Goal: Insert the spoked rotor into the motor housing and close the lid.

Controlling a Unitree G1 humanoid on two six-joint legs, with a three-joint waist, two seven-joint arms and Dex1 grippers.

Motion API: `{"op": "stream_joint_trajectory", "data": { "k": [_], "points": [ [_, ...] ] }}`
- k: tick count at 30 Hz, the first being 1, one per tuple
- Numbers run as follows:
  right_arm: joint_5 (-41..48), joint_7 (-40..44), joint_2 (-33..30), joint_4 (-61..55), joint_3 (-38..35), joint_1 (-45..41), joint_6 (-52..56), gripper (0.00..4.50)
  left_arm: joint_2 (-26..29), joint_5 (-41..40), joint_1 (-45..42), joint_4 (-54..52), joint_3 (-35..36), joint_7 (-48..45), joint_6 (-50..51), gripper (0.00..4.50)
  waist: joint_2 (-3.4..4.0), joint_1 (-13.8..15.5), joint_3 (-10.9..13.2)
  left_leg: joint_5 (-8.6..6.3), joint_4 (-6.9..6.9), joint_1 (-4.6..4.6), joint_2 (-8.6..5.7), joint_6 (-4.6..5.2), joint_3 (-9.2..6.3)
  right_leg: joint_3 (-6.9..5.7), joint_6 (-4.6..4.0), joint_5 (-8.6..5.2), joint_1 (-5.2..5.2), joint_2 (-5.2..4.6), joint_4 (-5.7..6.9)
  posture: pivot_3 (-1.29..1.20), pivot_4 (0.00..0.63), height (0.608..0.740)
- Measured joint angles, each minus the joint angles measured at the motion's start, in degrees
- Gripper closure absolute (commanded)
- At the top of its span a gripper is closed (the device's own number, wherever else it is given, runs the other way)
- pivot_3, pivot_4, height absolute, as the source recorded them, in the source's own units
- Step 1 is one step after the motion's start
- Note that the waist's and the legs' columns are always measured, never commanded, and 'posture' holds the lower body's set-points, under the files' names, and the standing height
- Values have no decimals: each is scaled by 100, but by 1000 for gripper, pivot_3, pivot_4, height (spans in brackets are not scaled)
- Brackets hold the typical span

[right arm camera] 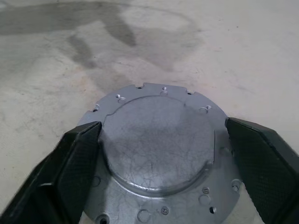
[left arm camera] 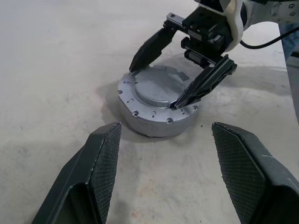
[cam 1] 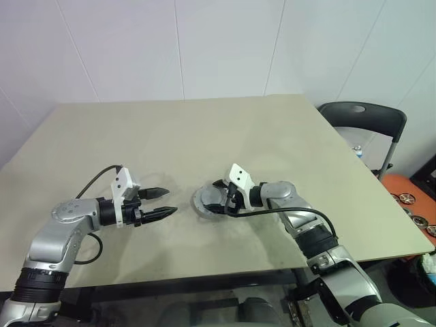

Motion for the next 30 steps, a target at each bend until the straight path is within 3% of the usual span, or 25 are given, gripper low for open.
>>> {"op": "stream_joint_trajectory", "data": {
  "k": [2,19,30],
  "points": [
    [-2,-2,8,28,1,0,-42,1268,-3,1,-2,0,-2,4,0,1184,0,1,0,0,2,4,0,0,0,0,0,0,5,0,1,0,0,740],
    [24,19,50,33,-19,-47,180,1268,172,5,20,15,1,-158,20,1184,-1,-3,-1,0,1,11,0,0,0,0,0,0,11,2,1,0,0,740],
    [-102,46,43,66,56,-64,-71,1268,443,178,-710,1011,202,-263,-275,1184,-3,-7,-2,0,1,13,0,0,2,-1,2,1,13,5,1,0,0,740]
  ]
}}
